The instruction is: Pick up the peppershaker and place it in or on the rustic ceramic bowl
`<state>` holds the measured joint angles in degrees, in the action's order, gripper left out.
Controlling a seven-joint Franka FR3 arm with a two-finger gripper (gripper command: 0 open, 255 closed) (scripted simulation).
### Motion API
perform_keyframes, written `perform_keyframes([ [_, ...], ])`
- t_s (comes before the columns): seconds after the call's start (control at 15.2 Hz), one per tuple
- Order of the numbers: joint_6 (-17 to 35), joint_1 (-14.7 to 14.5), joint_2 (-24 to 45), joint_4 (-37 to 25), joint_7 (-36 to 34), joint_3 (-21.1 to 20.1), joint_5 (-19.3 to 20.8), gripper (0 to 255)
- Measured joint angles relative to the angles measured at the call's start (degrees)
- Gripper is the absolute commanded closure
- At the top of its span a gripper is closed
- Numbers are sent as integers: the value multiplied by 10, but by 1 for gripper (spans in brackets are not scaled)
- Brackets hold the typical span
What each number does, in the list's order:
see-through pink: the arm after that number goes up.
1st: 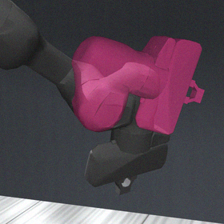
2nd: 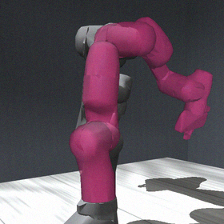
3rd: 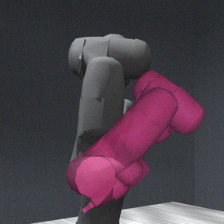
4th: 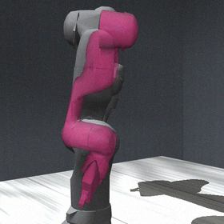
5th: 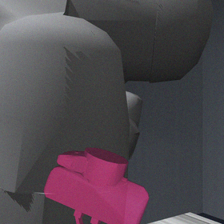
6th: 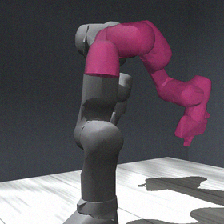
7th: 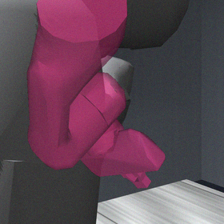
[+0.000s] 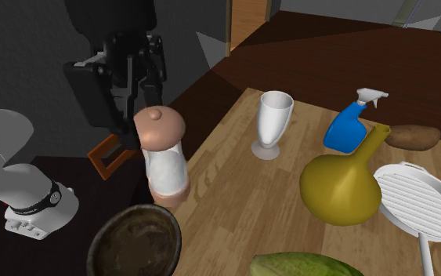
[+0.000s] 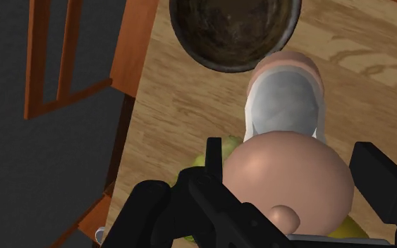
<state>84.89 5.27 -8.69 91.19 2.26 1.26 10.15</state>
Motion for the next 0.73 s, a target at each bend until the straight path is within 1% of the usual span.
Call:
perform_keyframes([
  [0.07, -1, 4, -19, 17, 10, 6, 1, 255],
  [0.46, -16, 27, -101, 72, 73, 43, 13, 255],
  [0.73, -1, 31, -130, 113, 82, 51, 17, 255],
])
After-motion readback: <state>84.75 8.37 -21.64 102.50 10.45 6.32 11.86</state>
